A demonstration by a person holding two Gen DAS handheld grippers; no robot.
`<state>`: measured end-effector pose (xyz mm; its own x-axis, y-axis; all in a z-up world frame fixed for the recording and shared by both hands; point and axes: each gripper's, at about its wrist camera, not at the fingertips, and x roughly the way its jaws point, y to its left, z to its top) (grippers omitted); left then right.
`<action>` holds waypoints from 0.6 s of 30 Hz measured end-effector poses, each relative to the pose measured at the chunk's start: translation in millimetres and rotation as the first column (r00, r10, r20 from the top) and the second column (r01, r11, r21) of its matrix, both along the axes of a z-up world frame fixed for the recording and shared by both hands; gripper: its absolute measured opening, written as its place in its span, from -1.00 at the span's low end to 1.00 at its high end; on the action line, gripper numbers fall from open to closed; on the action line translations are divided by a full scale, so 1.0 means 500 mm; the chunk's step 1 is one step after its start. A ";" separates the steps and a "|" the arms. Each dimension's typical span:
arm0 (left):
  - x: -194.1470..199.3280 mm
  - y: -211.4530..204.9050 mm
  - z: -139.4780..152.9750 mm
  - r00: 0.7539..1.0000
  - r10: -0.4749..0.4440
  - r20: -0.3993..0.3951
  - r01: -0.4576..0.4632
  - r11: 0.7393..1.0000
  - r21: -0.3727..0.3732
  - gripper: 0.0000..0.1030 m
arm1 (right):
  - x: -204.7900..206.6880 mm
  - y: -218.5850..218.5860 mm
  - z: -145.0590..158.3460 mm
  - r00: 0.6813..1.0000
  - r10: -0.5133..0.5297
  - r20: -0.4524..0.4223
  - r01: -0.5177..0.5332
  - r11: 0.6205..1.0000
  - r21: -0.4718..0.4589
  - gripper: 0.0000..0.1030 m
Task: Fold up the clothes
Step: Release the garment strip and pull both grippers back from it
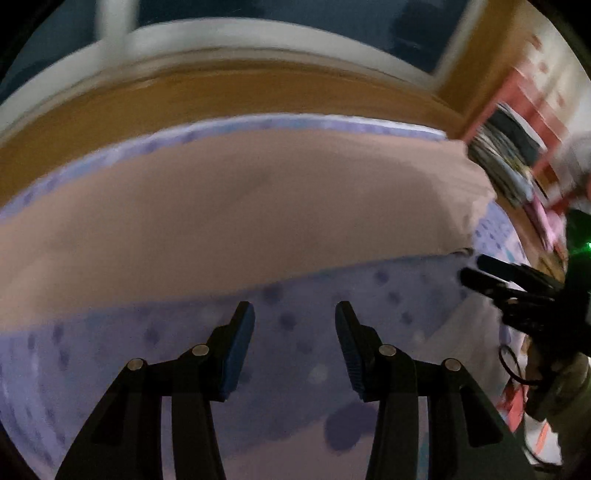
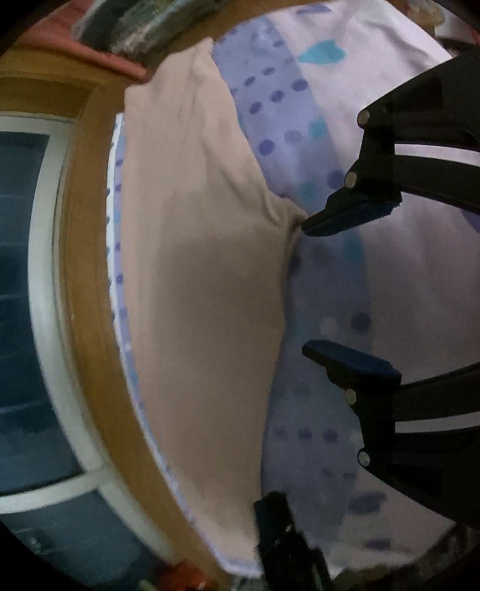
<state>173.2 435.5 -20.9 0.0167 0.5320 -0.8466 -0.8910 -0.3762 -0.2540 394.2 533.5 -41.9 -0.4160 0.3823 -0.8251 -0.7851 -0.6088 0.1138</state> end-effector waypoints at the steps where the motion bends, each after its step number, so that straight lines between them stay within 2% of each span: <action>1: -0.005 -0.023 -0.003 0.999 0.040 0.015 -0.040 0.999 -0.008 -0.11 | -0.003 -0.008 0.005 1.000 0.022 -0.013 -0.022 1.000 -0.005 0.15; 4: -0.014 -0.087 -0.009 0.991 0.127 0.032 -0.127 0.992 -0.026 -0.11 | -0.029 -0.037 0.018 0.995 0.090 -0.042 -0.091 0.996 -0.016 0.15; 9: -0.031 -0.168 -0.004 0.983 0.176 0.046 -0.175 0.984 -0.017 -0.11 | -0.097 -0.106 0.038 0.980 0.180 -0.088 -0.183 0.983 -0.017 0.15; 13: -0.050 -0.233 0.007 0.988 0.152 0.040 -0.153 0.988 0.023 -0.11 | -0.164 -0.178 0.035 0.971 0.217 -0.105 -0.223 0.973 -0.055 0.15; 18: -0.094 -0.324 0.014 0.997 0.081 0.020 -0.081 0.996 0.020 -0.11 | -0.253 -0.294 0.031 0.973 0.198 -0.123 -0.207 0.976 -0.073 0.15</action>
<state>126.3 273.4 -13.8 -0.0112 0.5495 -0.8354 -0.8526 -0.4417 -0.2791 267.6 386.7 -26.6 -0.5707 0.2114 -0.7935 -0.6253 -0.7382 0.2530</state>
